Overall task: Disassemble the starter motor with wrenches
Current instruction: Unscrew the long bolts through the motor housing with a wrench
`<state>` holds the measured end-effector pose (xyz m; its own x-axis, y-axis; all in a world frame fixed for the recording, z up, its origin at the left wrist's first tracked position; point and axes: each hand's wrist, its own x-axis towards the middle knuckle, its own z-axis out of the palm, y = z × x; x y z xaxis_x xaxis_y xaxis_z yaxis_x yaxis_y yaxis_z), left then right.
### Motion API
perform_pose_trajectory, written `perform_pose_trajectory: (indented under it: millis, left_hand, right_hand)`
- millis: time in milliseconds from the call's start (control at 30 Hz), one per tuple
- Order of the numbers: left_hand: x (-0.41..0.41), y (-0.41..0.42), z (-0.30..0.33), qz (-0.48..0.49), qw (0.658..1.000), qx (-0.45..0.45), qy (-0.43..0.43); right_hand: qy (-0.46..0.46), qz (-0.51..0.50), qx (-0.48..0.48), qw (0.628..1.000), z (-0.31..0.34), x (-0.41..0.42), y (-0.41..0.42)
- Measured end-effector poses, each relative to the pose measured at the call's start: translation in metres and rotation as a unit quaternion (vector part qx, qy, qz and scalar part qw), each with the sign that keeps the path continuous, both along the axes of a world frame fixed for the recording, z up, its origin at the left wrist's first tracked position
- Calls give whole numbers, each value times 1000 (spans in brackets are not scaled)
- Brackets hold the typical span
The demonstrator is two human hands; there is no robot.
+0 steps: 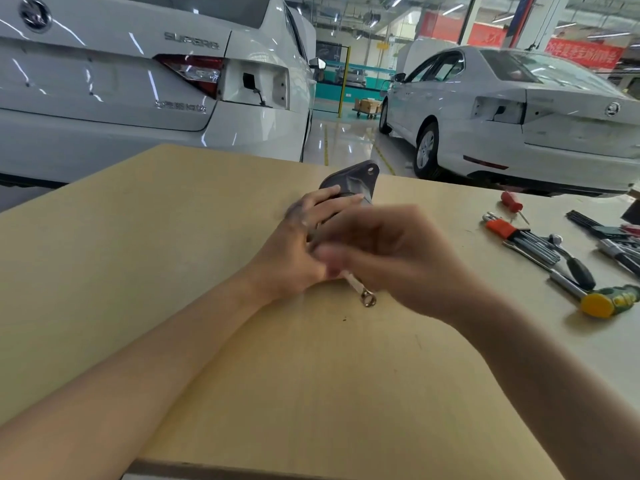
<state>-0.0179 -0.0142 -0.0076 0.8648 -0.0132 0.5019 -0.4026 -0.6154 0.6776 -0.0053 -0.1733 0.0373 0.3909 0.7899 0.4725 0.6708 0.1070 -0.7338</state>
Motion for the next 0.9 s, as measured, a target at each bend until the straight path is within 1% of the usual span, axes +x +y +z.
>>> perform_pose_trajectory:
  millis: [33,67,100,133,167,200,233,300,367,433,467,533,600,700,900]
  left_hand:
    - [1,1,-4,4,1000,-17,3]
    - [0,1,-5,-3,999,-37,5]
    - [-2,0,-6,-1,999,-47,5]
    - [-3,-1,-6,-4,999,-53,2]
    - [-3,-1,-6,-3,998,-55,4]
    - [-3,-1,-6,-5,998,-57,6]
    - [-3,-1,-6,-7,998,-61,8]
    - [-2,-2,-6,-2,998,-69,9]
    - [-1,-3,-6,2,997,-76,6]
    - [-1,-4,-6,0,996,-88,6]
    - [-1,-4,-6,-2,996,-94,6]
    - [0,-3,-6,-3,995,-101,4]
    - [0,-4,-6,1,995,-101,5]
    - [0,-5,-7,7,995,-102,-1]
    - [2,-5,-7,6,993,-117,-7]
  right_hand:
    - [109,-15,83,990,-6,0,-8]
    - [220,-30,148,964,-13,2,-16]
    - [317,-41,197,927,-20,3,-23]
    - [395,-51,235,887,-26,5,-31]
    - [452,-60,262,851,-31,6,-38]
    - [488,-69,279,824,-35,7,-45]
    - [506,-80,287,809,-38,8,-50]
    - [502,-105,285,810,-43,8,-59]
    - [482,-130,266,824,-47,8,-65]
    - [463,-154,227,843,-50,7,-70]
    - [442,-172,191,860,-50,6,-71]
    - [370,-223,105,895,-48,1,-71]
    - [292,-259,63,919,-47,-5,-67]
    - [223,-267,93,933,-46,-6,-59]
    - [232,-262,86,933,-47,0,-49]
